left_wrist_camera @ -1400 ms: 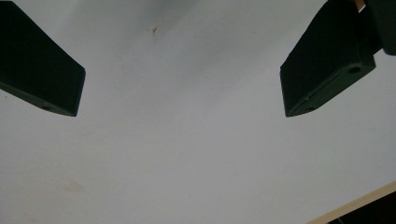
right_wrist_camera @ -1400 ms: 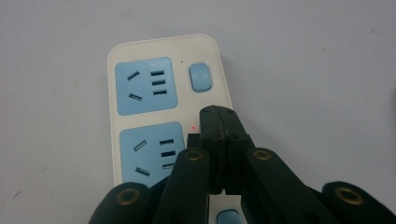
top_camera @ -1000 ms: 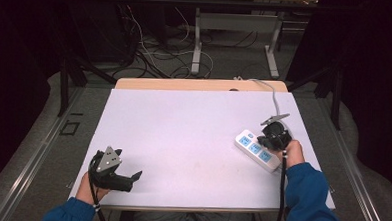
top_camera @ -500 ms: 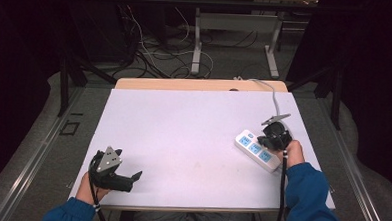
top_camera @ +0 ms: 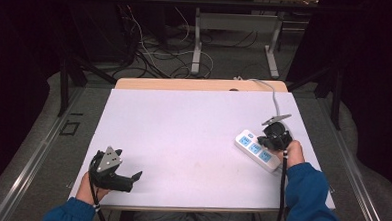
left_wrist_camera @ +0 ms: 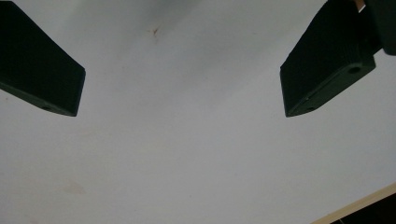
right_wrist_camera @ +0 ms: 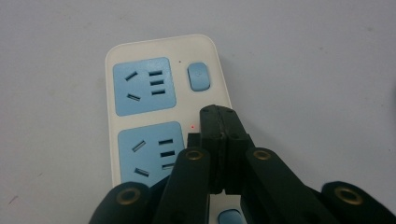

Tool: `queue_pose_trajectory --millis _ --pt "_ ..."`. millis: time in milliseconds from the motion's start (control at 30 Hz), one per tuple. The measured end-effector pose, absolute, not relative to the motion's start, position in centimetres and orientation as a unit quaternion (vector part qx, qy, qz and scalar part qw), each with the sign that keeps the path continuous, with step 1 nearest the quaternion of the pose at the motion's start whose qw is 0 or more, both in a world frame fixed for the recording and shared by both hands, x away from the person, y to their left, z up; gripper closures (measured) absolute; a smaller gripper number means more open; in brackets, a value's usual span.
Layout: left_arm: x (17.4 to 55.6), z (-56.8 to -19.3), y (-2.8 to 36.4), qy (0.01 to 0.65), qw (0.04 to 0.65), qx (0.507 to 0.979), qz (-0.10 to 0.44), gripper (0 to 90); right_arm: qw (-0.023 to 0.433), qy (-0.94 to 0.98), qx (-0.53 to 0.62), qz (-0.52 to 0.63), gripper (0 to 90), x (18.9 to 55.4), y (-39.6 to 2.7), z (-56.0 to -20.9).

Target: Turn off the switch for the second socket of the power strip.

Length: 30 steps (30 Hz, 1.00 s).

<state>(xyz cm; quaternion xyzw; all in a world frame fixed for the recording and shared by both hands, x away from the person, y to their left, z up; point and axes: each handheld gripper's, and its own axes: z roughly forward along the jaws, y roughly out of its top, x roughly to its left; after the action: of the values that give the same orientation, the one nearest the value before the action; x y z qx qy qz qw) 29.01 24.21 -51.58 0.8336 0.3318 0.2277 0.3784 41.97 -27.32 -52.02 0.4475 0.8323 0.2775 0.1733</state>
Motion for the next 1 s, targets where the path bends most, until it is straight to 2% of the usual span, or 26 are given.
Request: queue_pose_trajectory --millis 667,1000 --pt "29.05 -51.64 24.15 0.331 0.377 0.835 0.226 0.2 0.162 0.826 0.453 0.293 90.0 42.00 -27.72 -52.21" --pt "29.03 -51.64 24.14 0.332 0.377 0.835 0.226 0.2 0.172 0.825 0.448 0.297 90.0 41.90 -27.71 -52.33"
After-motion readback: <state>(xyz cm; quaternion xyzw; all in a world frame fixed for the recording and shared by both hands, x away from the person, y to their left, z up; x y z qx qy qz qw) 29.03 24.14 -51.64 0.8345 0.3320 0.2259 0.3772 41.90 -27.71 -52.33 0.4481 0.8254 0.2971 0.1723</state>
